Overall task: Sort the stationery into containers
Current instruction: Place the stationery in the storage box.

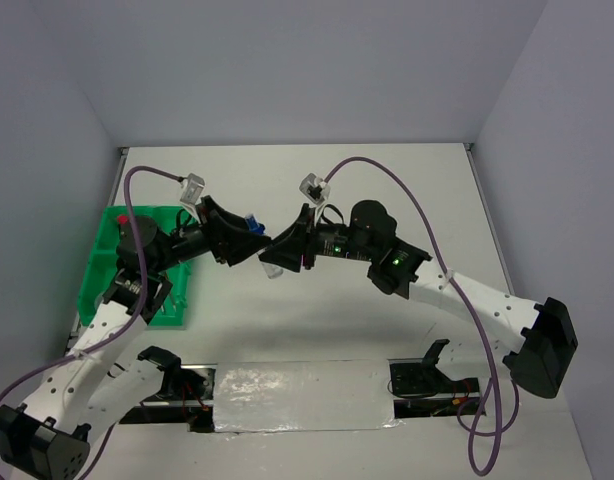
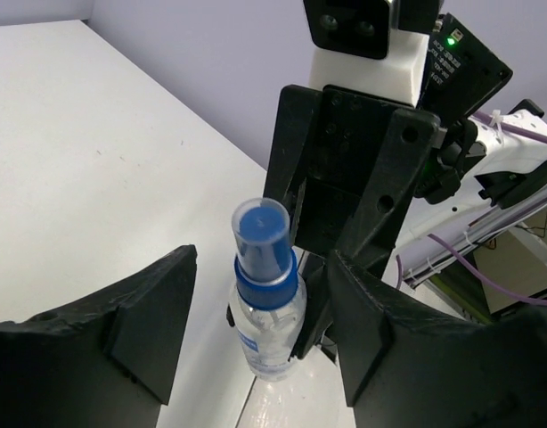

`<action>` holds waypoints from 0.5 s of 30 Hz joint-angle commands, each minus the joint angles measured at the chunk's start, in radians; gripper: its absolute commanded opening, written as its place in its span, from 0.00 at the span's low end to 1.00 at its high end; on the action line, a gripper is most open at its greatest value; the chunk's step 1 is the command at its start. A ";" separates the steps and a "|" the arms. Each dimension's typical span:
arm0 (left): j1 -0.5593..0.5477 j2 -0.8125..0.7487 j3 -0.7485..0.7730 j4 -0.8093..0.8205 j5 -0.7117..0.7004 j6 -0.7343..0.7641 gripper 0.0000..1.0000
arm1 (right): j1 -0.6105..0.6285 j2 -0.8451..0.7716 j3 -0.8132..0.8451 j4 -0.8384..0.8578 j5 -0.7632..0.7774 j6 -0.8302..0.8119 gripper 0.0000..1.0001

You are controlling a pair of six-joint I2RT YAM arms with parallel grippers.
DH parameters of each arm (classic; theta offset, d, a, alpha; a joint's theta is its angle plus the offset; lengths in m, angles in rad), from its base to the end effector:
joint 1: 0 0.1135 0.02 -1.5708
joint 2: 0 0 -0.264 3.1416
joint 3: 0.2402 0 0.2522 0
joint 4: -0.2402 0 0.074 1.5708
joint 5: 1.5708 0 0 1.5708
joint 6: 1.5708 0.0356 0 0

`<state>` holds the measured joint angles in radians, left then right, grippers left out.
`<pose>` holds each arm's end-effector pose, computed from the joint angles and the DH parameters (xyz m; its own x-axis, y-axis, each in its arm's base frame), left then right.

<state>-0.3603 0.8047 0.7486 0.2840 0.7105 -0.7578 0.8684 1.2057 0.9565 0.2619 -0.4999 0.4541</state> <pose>0.1633 -0.0863 0.3727 -0.4388 -0.3915 -0.8089 0.7713 0.2978 -0.5625 0.1699 0.2272 0.3592 -0.4223 0.0970 -0.9013 -0.8839 0.1765 0.4332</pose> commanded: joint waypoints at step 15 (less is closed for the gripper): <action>-0.005 0.004 0.003 0.070 0.012 0.024 0.00 | 0.024 -0.006 0.016 0.138 -0.015 0.012 0.99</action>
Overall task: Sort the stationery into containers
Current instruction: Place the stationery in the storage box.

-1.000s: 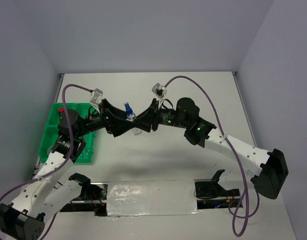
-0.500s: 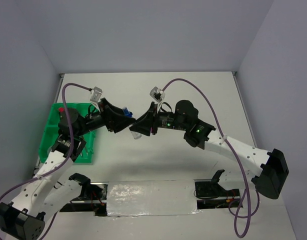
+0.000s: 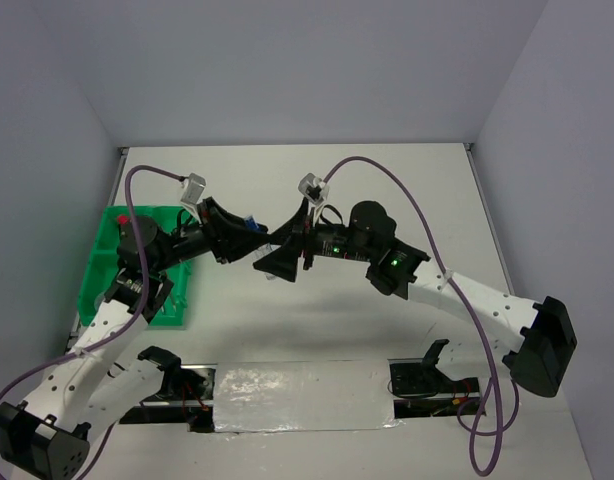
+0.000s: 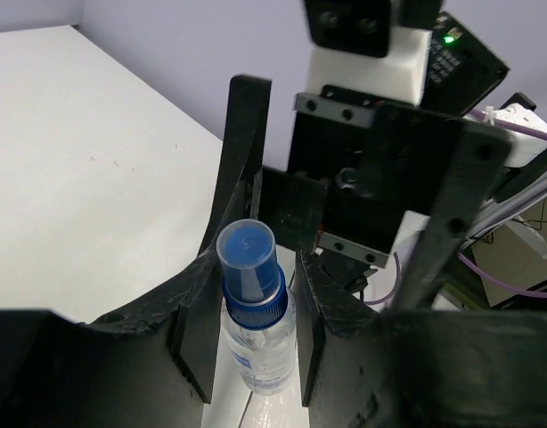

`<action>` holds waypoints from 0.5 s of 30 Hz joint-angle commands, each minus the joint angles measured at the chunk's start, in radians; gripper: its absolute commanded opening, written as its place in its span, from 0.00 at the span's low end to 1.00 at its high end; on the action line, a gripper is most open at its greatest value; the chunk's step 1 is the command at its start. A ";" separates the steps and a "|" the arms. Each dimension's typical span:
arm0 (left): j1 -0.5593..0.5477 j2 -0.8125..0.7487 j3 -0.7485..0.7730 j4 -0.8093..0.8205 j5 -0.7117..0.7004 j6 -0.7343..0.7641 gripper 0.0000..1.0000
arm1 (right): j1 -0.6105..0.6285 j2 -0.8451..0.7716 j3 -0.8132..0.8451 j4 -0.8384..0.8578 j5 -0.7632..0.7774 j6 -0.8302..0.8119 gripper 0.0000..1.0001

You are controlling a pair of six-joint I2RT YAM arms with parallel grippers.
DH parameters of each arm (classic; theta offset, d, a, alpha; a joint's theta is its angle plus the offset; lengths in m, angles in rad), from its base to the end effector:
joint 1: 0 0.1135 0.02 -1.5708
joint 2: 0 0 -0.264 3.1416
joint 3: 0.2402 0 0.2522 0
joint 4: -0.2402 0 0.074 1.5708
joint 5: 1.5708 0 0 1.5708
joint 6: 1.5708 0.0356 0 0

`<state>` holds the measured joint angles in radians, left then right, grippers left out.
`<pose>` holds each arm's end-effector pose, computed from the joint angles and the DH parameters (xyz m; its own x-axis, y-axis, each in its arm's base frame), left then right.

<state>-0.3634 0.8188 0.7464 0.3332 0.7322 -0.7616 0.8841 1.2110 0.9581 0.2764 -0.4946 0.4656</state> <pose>0.1648 -0.0881 0.3743 -0.4246 -0.3876 -0.8182 0.7946 0.2737 -0.5420 0.1673 0.2308 0.3599 -0.4274 0.1020 -0.8983 -0.8837 0.1625 0.4389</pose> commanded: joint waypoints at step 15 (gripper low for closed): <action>-0.002 0.055 0.180 -0.319 -0.803 0.309 0.00 | -0.066 -0.223 -0.180 -0.026 0.033 -0.134 1.00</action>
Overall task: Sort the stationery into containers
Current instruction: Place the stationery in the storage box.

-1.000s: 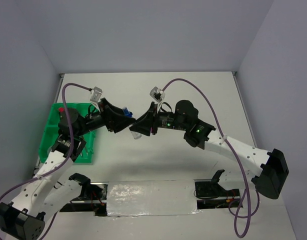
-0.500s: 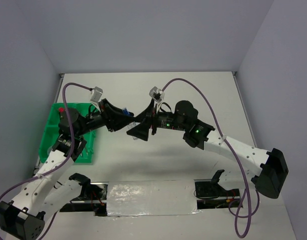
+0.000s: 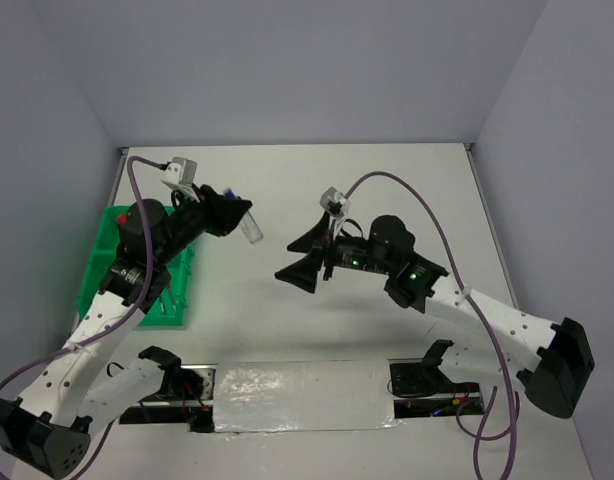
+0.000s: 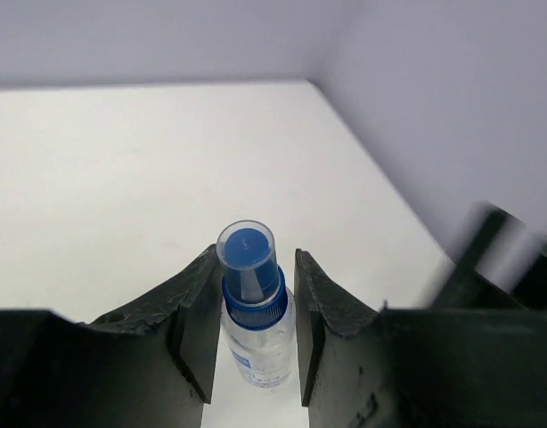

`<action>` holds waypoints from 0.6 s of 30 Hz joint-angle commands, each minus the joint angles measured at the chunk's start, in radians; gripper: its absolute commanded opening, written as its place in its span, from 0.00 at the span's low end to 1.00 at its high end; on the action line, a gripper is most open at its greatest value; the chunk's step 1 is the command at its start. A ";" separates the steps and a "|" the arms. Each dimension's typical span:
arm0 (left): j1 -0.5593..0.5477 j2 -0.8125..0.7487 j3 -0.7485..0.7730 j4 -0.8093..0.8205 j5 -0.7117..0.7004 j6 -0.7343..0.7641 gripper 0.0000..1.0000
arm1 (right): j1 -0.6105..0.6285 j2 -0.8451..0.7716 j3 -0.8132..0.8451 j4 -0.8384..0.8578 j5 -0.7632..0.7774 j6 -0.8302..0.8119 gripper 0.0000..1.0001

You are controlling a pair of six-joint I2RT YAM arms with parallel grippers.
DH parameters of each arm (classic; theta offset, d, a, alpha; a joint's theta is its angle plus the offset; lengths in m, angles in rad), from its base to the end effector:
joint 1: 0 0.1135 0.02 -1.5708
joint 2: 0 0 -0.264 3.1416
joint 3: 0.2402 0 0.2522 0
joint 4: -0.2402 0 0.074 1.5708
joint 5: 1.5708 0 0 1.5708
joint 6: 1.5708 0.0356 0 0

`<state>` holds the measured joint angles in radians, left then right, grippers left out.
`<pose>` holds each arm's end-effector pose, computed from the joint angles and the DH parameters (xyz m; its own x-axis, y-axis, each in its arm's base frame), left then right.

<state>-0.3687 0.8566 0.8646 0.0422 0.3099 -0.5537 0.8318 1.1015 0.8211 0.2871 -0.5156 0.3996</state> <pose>0.1820 -0.0820 0.3804 -0.2901 -0.4248 -0.8576 0.5582 0.6527 -0.5122 0.1605 0.2022 0.3395 -0.3752 0.0908 -0.9225 -0.9001 0.2022 0.3860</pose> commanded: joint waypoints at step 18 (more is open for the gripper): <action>0.210 0.472 0.019 0.703 -1.250 0.450 0.00 | -0.017 -0.647 -0.412 -0.063 0.131 -0.022 1.00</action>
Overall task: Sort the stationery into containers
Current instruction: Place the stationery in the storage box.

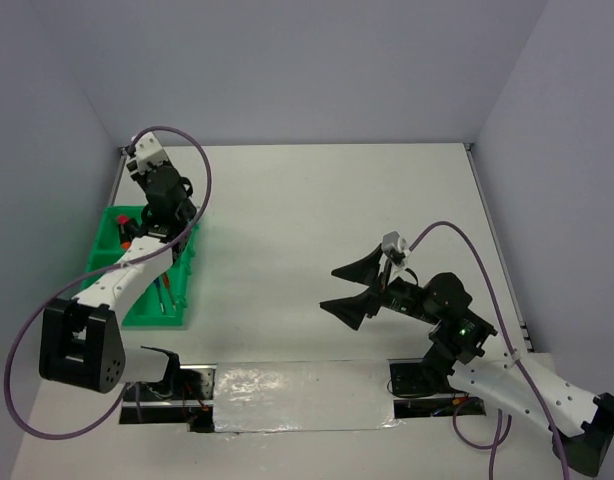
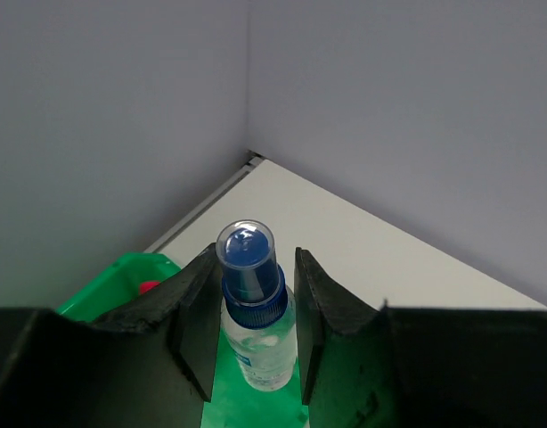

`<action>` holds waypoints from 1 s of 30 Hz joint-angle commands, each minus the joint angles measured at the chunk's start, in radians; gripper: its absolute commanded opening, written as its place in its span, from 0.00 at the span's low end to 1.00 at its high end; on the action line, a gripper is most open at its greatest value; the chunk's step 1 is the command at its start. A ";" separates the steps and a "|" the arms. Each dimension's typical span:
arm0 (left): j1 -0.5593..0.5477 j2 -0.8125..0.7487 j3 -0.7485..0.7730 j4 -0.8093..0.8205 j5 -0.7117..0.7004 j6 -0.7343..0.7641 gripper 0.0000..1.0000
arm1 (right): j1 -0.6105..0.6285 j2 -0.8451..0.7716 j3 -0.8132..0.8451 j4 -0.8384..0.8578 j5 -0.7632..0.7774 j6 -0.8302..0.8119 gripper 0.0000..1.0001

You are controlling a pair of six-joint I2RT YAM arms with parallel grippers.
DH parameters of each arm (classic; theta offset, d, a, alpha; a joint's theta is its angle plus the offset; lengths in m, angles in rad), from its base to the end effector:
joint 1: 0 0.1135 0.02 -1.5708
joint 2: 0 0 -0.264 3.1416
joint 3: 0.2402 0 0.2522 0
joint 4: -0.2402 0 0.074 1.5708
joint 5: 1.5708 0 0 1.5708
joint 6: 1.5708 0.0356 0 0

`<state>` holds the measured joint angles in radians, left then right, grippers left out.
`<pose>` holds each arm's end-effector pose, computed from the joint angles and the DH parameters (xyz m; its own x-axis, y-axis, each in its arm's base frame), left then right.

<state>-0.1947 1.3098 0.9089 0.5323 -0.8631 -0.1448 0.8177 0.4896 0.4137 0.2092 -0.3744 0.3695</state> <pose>0.2968 -0.0309 0.3409 0.2157 -0.1381 -0.9666 -0.5883 0.7717 -0.2416 0.0876 0.1125 0.2931 -0.2500 0.2248 -0.9418 -0.8972 0.3119 0.3126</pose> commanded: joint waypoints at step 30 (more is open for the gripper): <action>0.090 0.308 -0.235 0.282 -0.054 -0.249 0.25 | -0.003 -0.071 -0.029 0.010 -0.162 -0.060 1.00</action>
<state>-0.1036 1.6024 0.6655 0.7345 -0.9104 -0.3717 0.8173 0.4187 0.3977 0.2031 -0.5236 0.3317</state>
